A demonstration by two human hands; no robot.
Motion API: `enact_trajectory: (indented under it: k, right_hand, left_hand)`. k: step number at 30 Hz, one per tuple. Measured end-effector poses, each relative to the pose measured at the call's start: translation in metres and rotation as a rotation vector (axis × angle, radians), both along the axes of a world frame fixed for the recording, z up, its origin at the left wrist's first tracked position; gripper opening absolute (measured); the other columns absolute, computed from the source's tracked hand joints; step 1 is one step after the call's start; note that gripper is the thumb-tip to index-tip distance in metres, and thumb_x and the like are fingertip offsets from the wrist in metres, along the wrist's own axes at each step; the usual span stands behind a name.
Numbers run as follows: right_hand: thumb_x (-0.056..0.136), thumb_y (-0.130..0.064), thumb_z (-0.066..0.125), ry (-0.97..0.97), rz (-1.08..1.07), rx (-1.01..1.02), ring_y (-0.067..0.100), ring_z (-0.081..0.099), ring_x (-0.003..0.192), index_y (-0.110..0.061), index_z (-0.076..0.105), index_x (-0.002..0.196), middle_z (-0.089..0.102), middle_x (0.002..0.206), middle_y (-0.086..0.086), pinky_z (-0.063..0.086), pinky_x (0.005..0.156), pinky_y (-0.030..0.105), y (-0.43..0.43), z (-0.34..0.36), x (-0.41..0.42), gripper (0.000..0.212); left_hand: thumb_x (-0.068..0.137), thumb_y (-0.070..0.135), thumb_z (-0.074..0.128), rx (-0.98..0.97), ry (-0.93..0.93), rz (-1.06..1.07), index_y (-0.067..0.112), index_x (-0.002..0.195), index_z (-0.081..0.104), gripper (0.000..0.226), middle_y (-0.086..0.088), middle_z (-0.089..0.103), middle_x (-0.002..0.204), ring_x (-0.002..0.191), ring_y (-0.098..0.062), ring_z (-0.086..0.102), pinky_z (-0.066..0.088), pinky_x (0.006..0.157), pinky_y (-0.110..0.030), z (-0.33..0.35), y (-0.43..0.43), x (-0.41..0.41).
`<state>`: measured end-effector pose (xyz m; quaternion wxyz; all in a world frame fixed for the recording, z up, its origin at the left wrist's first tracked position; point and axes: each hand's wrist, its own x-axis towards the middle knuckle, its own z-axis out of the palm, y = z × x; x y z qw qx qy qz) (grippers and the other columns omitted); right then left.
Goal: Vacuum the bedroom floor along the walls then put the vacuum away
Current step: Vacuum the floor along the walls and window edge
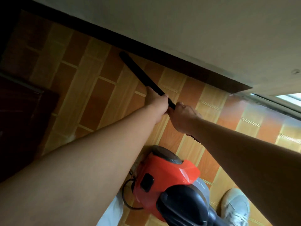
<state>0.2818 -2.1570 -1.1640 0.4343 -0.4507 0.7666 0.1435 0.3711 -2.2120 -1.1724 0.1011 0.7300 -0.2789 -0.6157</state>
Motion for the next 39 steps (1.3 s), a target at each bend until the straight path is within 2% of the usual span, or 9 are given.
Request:
enact_trajectory:
  k: [6,10,13,15,17,20,25,31,39]
  right_hand:
    - [0.105,-0.062,0.025,-0.013,-0.043,0.010,0.028,0.067,0.080,-0.015,0.040,0.110,0.059,0.090,0.008,0.059,0.066,0.041,0.039,0.001,-0.028,0.049]
    - [0.105,-0.061,0.027,-0.025,-0.073,-0.001,0.027,0.065,0.082,-0.014,0.041,0.112,0.056,0.091,0.006,0.049,0.057,0.035,0.066,-0.002,-0.049,0.049]
    - [0.103,-0.064,0.025,-0.005,-0.068,-0.011,0.029,0.066,0.086,-0.016,0.044,0.113,0.055,0.087,0.004,0.057,0.070,0.042,0.087,-0.003,-0.067,0.052]
    - [0.103,-0.064,0.024,0.004,-0.063,-0.015,0.029,0.066,0.082,-0.016,0.043,0.109,0.054,0.083,0.004,0.057,0.070,0.042,0.100,-0.002,-0.081,0.052]
    - [0.104,-0.063,0.023,0.019,-0.062,-0.029,0.029,0.064,0.076,-0.015,0.043,0.107,0.052,0.080,0.005,0.052,0.065,0.040,0.114,-0.002,-0.095,0.052]
    - [0.105,-0.061,0.024,0.024,-0.081,-0.045,0.024,0.056,0.066,-0.015,0.042,0.103,0.051,0.077,0.005,0.044,0.060,0.036,0.135,-0.001,-0.113,0.050]
    - [0.105,-0.061,0.027,0.014,-0.094,-0.047,0.019,0.048,0.065,-0.015,0.041,0.103,0.046,0.076,0.003,0.036,0.056,0.035,0.168,0.003,-0.142,0.048]
    - [0.105,-0.060,0.024,0.047,-0.091,-0.026,0.028,0.054,0.082,-0.017,0.040,0.106,0.044,0.078,-0.001,0.040,0.068,0.038,0.205,0.007,-0.175,0.046]
    - [0.105,-0.061,0.024,0.060,-0.131,-0.019,0.025,0.054,0.075,-0.018,0.041,0.103,0.054,0.083,0.004,0.042,0.065,0.038,0.253,0.011,-0.216,0.046]
  left_hand:
    - [0.101,0.011,0.061,-0.004,-0.021,-0.054,0.032,0.157,0.028,0.068,-0.007,0.059,0.138,0.115,-0.030,0.066,0.064,0.083,-0.048,0.004,0.036,-0.031]
    - [0.103,0.013,0.060,-0.009,-0.031,-0.101,0.030,0.160,0.023,0.070,-0.007,0.057,0.140,0.104,-0.025,0.066,0.066,0.071,-0.037,0.006,0.060,-0.051]
    - [0.103,0.012,0.059,-0.013,-0.011,-0.118,0.028,0.162,0.020,0.072,-0.008,0.055,0.141,0.092,-0.020,0.061,0.060,0.050,-0.024,0.008,0.078,-0.069]
    - [0.103,0.011,0.059,-0.009,0.007,-0.118,0.028,0.162,0.020,0.072,-0.008,0.056,0.141,0.085,-0.016,0.061,0.058,0.047,-0.021,0.009,0.090,-0.083]
    - [0.103,0.011,0.059,0.001,0.013,-0.116,0.029,0.161,0.021,0.071,-0.007,0.057,0.139,0.079,-0.014,0.062,0.062,0.055,-0.025,0.010,0.102,-0.097]
    - [0.103,0.011,0.060,0.018,0.014,-0.125,0.030,0.160,0.021,0.072,-0.008,0.057,0.136,0.088,-0.021,0.065,0.066,0.068,-0.035,0.010,0.122,-0.116]
    - [0.102,0.010,0.059,0.025,0.019,-0.126,0.026,0.159,0.023,0.069,-0.004,0.056,0.120,0.071,-0.013,0.062,0.066,0.072,-0.040,0.012,0.151,-0.146]
    - [0.103,0.010,0.058,0.052,0.056,-0.128,0.028,0.159,0.019,0.071,-0.005,0.056,0.132,0.073,-0.014,0.063,0.066,0.070,-0.040,0.014,0.185,-0.180]
    - [0.103,0.012,0.058,0.100,0.096,-0.164,0.033,0.161,0.014,0.075,-0.006,0.054,0.136,0.100,-0.026,0.066,0.064,0.083,-0.045,0.014,0.229,-0.225]
